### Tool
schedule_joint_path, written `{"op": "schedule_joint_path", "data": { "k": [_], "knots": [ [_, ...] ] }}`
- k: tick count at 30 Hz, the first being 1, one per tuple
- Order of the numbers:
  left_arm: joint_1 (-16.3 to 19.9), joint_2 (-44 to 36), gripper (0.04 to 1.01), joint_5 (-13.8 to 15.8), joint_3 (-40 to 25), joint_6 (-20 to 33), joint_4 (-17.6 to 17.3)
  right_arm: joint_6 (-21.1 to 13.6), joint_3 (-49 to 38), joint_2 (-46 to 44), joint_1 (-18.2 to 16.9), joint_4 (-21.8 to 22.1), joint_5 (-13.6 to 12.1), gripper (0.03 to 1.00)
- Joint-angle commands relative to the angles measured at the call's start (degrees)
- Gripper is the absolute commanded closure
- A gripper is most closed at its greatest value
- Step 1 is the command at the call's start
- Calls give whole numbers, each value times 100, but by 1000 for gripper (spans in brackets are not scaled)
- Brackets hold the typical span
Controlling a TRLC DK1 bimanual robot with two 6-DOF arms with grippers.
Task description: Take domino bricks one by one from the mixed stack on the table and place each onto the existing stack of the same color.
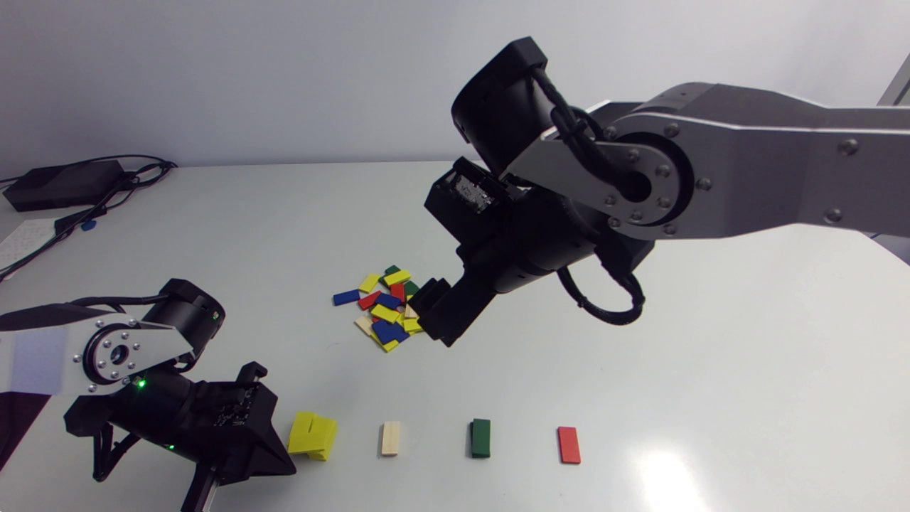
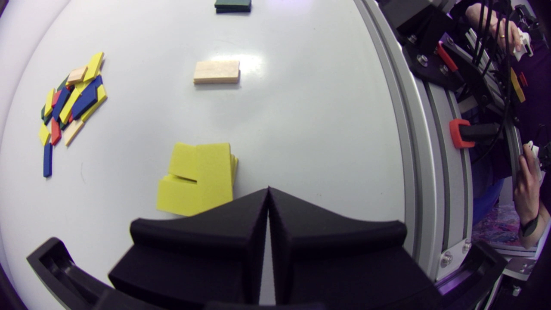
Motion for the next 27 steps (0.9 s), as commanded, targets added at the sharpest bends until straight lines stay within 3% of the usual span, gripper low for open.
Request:
{"op": "schedule_joint_path", "data": {
  "k": [1, 27],
  "knots": [
    [71, 97, 1005, 31, -92, 180, 17, 25, -171, -62, 25, 41, -29, 66],
    [186, 97, 1005, 22, 31, 153, 70, 25, -189, -115, 25, 41, -29, 66]
  ]
}}
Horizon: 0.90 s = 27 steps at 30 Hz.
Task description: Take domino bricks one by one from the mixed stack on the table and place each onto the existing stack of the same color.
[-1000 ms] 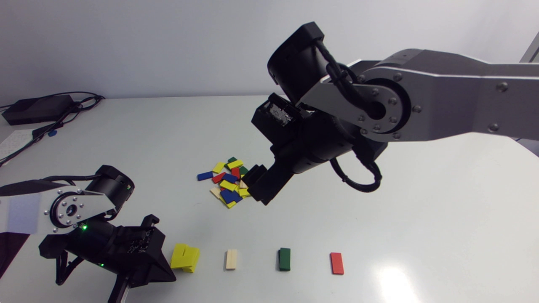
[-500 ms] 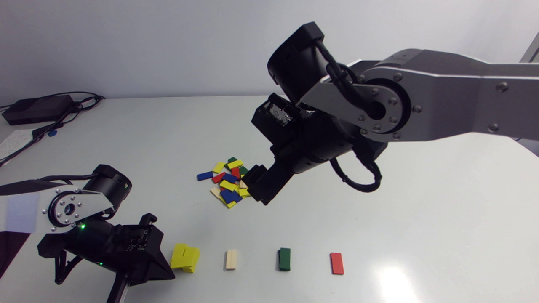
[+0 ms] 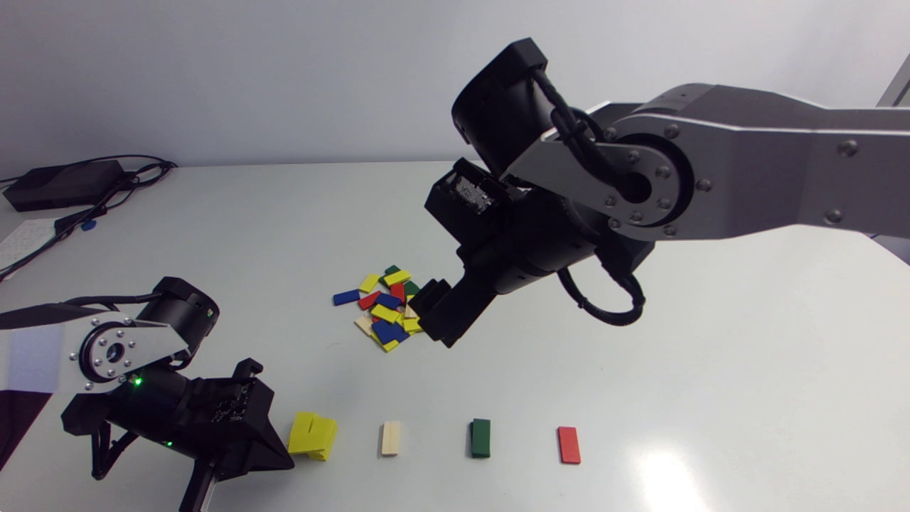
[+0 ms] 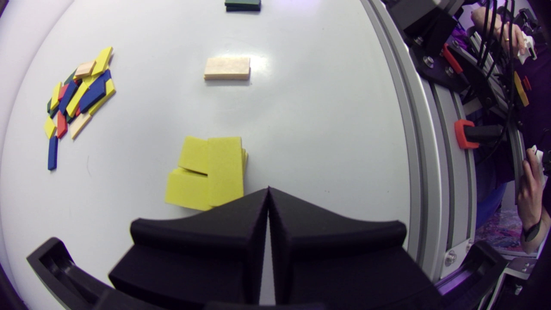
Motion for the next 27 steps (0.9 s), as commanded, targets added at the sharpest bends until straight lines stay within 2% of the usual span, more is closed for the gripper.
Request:
{"op": "schedule_joint_path", "data": {
  "k": [1, 27],
  "knots": [
    [55, 97, 1005, 22, 40, 153, -3, 25, -165, -113, 25, 39, -29, 66],
    [169, 89, 1007, 22, 251, 180, -3, 25, -130, -113, 25, 39, -29, 66]
  ]
}}
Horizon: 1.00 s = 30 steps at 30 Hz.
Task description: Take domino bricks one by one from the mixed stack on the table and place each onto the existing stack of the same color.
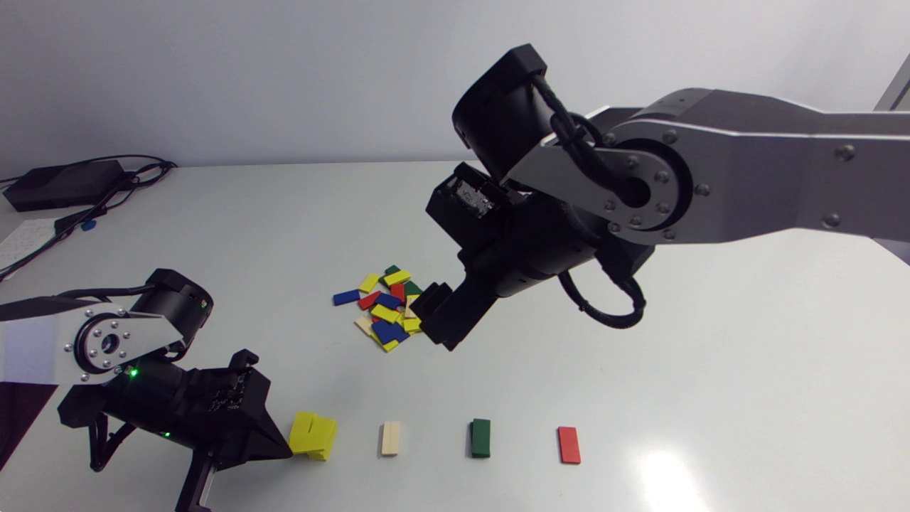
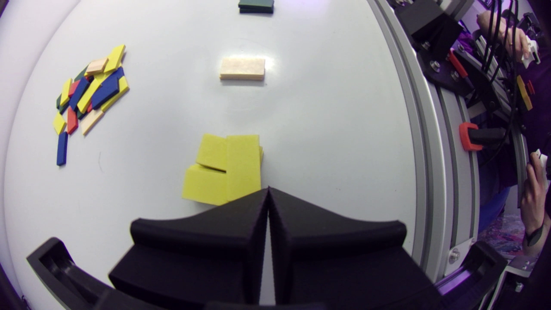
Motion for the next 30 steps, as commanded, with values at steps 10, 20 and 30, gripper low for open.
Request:
{"op": "schedule_joint_path", "data": {
  "k": [10, 20, 30],
  "knots": [
    [5, 80, 1007, 22, 159, 177, -49, 25, -99, -108, 25, 39, -29, 66],
    [-22, 141, 1007, 22, 98, 160, 22, 25, -99, -100, 25, 39, -20, 66],
    [-48, 203, 1007, 13, 150, 116, 136, 25, -108, -108, 16, 39, -20, 66]
  ]
}}
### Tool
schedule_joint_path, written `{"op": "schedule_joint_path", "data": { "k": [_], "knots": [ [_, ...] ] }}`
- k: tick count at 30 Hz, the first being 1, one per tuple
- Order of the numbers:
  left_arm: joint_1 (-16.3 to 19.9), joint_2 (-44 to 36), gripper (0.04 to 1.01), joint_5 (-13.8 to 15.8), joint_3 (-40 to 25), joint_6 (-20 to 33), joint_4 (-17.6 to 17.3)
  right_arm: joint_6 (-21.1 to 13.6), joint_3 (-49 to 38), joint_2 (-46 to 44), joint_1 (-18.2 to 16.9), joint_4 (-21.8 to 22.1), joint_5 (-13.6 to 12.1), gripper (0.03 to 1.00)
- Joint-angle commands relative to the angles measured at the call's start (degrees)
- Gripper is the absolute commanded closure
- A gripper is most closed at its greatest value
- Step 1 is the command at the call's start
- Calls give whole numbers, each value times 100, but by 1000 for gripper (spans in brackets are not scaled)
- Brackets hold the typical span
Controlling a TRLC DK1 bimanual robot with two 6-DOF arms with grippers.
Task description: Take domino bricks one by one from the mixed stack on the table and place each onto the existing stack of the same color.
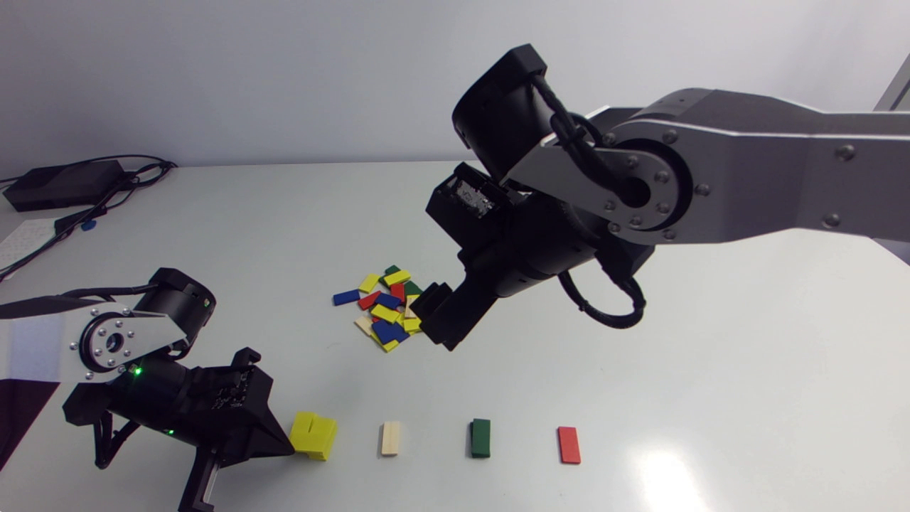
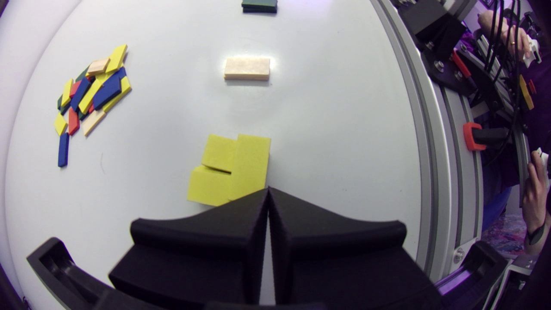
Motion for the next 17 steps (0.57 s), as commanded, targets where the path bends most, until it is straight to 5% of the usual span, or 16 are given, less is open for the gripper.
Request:
{"op": "schedule_joint_path", "data": {
  "k": [1, 11, 17],
  "knots": [
    [-41, 102, 1007, 4, 144, 118, 5, 16, -108, -108, 16, 39, -20, 66],
    [-33, -21, 1007, 4, 135, 144, -136, 16, -108, -108, 16, 39, -20, 66],
    [187, -900, 1007, 207, 689, -49, -901, 16, -99, -117, 16, 39, -20, 66]
  ]
}}
